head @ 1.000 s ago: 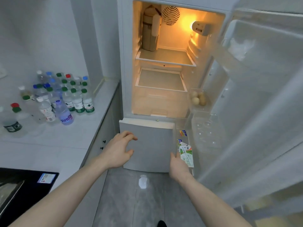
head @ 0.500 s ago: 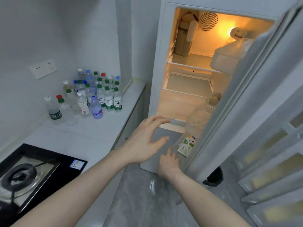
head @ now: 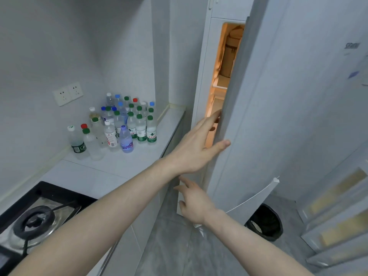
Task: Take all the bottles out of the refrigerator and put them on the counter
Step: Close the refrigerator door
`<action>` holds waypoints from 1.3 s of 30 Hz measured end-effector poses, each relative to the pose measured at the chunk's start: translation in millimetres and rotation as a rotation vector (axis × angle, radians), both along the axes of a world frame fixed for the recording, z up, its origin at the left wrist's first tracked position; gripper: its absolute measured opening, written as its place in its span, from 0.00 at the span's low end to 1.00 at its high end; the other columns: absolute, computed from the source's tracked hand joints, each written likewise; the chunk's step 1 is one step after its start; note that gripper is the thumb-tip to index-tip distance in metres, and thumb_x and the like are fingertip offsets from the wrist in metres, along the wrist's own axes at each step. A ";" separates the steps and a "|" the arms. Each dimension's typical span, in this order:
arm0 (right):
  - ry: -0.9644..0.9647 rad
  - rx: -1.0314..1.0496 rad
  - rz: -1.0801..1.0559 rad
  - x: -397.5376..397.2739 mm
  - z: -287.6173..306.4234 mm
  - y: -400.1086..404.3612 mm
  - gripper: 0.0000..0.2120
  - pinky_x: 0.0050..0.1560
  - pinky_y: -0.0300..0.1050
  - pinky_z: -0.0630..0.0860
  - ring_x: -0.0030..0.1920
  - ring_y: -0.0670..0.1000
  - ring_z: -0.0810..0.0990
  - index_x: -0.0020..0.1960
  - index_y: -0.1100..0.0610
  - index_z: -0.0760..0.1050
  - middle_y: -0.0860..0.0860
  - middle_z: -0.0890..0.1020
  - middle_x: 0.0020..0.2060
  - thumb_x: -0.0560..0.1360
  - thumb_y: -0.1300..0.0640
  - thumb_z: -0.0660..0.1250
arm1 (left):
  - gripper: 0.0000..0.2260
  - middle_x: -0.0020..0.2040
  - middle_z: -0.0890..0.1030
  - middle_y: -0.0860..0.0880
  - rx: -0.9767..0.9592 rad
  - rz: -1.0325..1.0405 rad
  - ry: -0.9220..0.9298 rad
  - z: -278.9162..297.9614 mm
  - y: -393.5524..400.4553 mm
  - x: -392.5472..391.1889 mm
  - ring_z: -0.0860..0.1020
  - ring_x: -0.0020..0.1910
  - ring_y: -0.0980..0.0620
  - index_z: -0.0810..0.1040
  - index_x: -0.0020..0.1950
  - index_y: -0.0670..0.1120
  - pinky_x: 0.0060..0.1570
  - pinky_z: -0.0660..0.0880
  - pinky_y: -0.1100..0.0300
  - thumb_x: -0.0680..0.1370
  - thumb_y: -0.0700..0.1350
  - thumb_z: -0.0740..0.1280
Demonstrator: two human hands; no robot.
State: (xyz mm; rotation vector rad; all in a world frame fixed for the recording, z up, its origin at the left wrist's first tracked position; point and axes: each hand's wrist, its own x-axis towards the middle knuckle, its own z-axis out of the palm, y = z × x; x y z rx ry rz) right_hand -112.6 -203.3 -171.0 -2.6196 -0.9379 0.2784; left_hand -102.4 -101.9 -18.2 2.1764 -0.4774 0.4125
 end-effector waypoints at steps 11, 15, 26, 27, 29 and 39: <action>-0.079 0.175 0.043 32.7 41.1 -80.6 0.16 0.65 0.39 0.72 0.67 0.42 0.73 0.63 0.43 0.76 0.37 0.73 0.67 0.79 0.55 0.62 | 0.23 0.65 0.74 0.54 0.006 0.162 -0.117 -6.0 39.2 47.7 0.75 0.61 0.58 0.70 0.76 0.51 0.61 0.76 0.52 0.82 0.54 0.66; -0.098 0.249 0.009 58.2 44.1 -99.6 0.14 0.64 0.38 0.72 0.66 0.39 0.72 0.61 0.41 0.76 0.34 0.73 0.65 0.79 0.56 0.63 | 0.17 0.60 0.76 0.52 -0.010 0.209 -0.137 -6.3 46.6 67.5 0.77 0.58 0.55 0.75 0.71 0.49 0.59 0.77 0.55 0.82 0.50 0.66; -0.178 0.384 -0.081 119.7 54.4 -106.3 0.15 0.62 0.43 0.73 0.64 0.42 0.74 0.57 0.43 0.78 0.37 0.75 0.61 0.76 0.61 0.66 | 0.11 0.46 0.81 0.57 -0.046 0.352 -0.102 2.5 60.2 106.1 0.78 0.44 0.57 0.81 0.62 0.51 0.46 0.75 0.66 0.81 0.46 0.69; -0.188 0.391 -0.091 123.3 54.7 -106.4 0.16 0.62 0.43 0.72 0.64 0.42 0.74 0.57 0.44 0.78 0.38 0.75 0.61 0.75 0.61 0.66 | 0.11 0.46 0.81 0.58 -0.044 0.359 -0.095 3.1 61.5 108.3 0.78 0.45 0.58 0.81 0.63 0.52 0.47 0.75 0.67 0.81 0.46 0.69; -0.209 0.395 -0.105 129.8 55.7 -106.0 0.16 0.62 0.42 0.72 0.64 0.43 0.74 0.56 0.44 0.78 0.39 0.76 0.60 0.75 0.62 0.67 | 0.11 0.46 0.81 0.59 -0.042 0.364 -0.089 4.6 63.5 113.6 0.79 0.45 0.59 0.81 0.63 0.52 0.46 0.75 0.69 0.80 0.46 0.69; -0.291 0.427 -0.214 162.0 71.0 -108.8 0.18 0.60 0.42 0.71 0.66 0.43 0.70 0.59 0.46 0.78 0.40 0.73 0.64 0.73 0.63 0.68 | 0.07 0.46 0.82 0.59 0.021 0.433 -0.040 10.8 77.6 149.6 0.80 0.46 0.58 0.81 0.58 0.53 0.45 0.72 0.68 0.81 0.48 0.69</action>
